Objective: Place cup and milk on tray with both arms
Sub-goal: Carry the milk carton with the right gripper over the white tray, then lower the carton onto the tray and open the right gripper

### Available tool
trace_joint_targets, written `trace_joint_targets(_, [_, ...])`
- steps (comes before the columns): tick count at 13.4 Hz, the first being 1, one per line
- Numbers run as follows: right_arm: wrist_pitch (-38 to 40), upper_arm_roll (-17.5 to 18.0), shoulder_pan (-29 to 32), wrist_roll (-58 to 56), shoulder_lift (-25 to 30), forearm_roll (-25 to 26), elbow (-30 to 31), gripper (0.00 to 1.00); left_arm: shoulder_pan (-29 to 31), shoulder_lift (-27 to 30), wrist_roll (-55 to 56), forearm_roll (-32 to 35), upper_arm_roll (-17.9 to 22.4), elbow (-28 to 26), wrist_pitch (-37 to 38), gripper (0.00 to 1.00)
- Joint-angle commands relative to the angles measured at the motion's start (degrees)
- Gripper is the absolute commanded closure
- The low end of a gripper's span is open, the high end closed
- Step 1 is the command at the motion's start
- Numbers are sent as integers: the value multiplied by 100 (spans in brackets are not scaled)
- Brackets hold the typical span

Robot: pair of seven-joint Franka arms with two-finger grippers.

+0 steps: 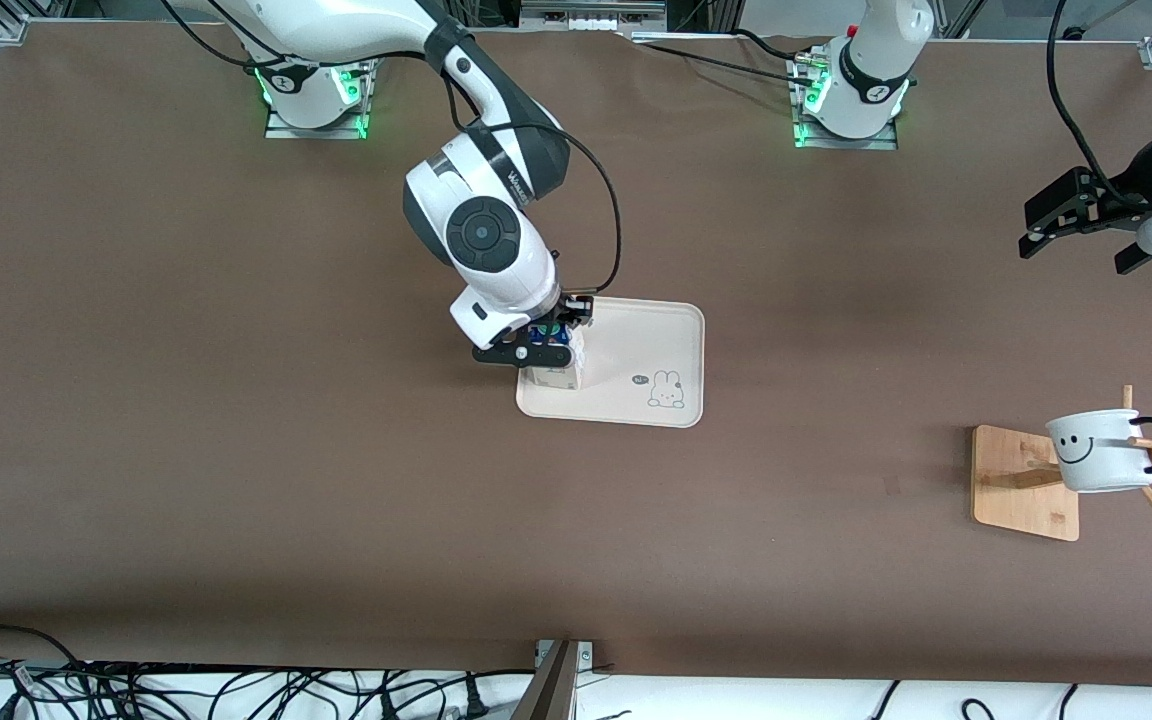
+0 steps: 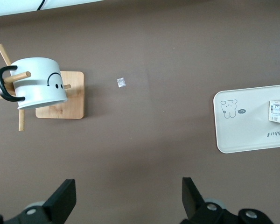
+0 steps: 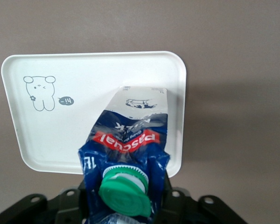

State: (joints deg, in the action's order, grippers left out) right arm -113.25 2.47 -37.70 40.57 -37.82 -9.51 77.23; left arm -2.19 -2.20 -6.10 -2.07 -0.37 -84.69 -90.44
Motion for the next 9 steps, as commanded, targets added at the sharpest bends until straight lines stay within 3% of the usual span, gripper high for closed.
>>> trace_joint_targets(1, [57, -106, -45, 48, -15, 90, -200, 0, 26, -87, -14, -92, -16, 207, 132, 0])
trace_joint_targets(4, [128, -220, -36, 109, 335, 256, -288, 0, 17, -87, -14, -92, -16, 207, 132, 0])
trace_joint_targets(9, [584, -1080, 25, 22, 1302, 205, -270, 0, 17, -87, -5, -84, -16, 207, 132, 0])
